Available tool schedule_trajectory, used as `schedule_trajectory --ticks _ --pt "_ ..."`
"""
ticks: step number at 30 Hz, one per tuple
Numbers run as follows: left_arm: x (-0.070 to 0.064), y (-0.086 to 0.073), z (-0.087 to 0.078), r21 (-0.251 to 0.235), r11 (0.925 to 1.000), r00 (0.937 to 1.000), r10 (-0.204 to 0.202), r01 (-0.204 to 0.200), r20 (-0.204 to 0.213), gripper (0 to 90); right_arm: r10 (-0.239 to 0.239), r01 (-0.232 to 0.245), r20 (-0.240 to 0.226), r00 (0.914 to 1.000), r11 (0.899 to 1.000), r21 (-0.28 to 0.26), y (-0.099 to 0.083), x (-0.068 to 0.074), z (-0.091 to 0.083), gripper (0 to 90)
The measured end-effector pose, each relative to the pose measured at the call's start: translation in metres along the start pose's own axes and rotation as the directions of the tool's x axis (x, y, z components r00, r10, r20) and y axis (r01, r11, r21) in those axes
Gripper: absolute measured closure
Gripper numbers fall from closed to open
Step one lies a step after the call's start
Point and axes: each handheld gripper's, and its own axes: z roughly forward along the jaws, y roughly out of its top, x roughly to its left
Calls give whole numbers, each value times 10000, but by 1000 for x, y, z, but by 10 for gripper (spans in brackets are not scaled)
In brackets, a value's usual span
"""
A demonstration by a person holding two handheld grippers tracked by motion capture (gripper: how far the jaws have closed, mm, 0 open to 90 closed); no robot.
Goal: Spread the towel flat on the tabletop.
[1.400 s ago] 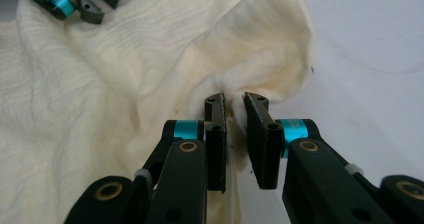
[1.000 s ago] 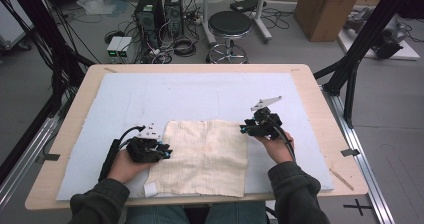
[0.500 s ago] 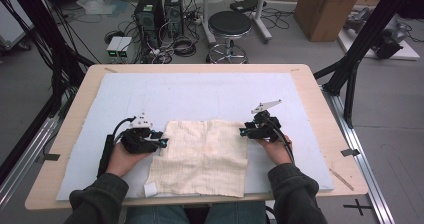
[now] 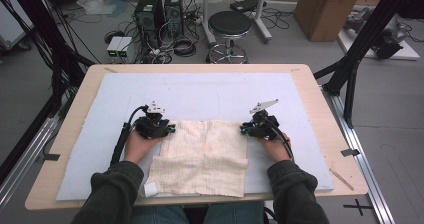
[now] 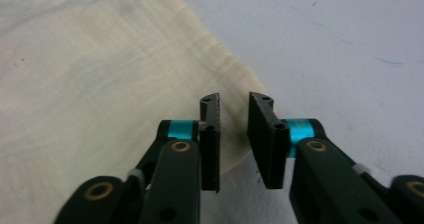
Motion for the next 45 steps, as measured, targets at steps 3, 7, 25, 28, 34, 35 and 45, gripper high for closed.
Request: schedule_trajectory --ticks 3,7,25,28,34,35,45 --pt "-3 2 0 46 9995 9995 311 -311 29 863 39 -43 -319 9995 9999 -123 0 -5 1 883" --pt "2 8 -4 -122 9997 9986 223 -229 -479 872 -387 392 -223 9990 9990 230 11 -8 2 889" --pt "53 31 4 -692 9877 9789 -1487 1401 -1399 668 -140 153 830 9965 9998 -156 77 -42 25 727" --pt "51 30 -8 -983 9856 9837 -1477 1378 -1026 652 -196 209 481 9986 9995 -249 74 -37 17 687" --pt "34 22 -40 -1666 9824 9960 -880 843 -152 625 -235 205 -305 9993 9953 -951 58 -19 -7 602" --pt "30 20 -45 -1740 9822 9972 -739 707 -121 621 -204 156 -421 9989 9935 -1125 54 -15 -11 594" --pt "-11 -20 -89 -1907 9812 9960 454 -301 765 550 -882 695 -1363 9867 9882 -1364 19 28 -39 503"
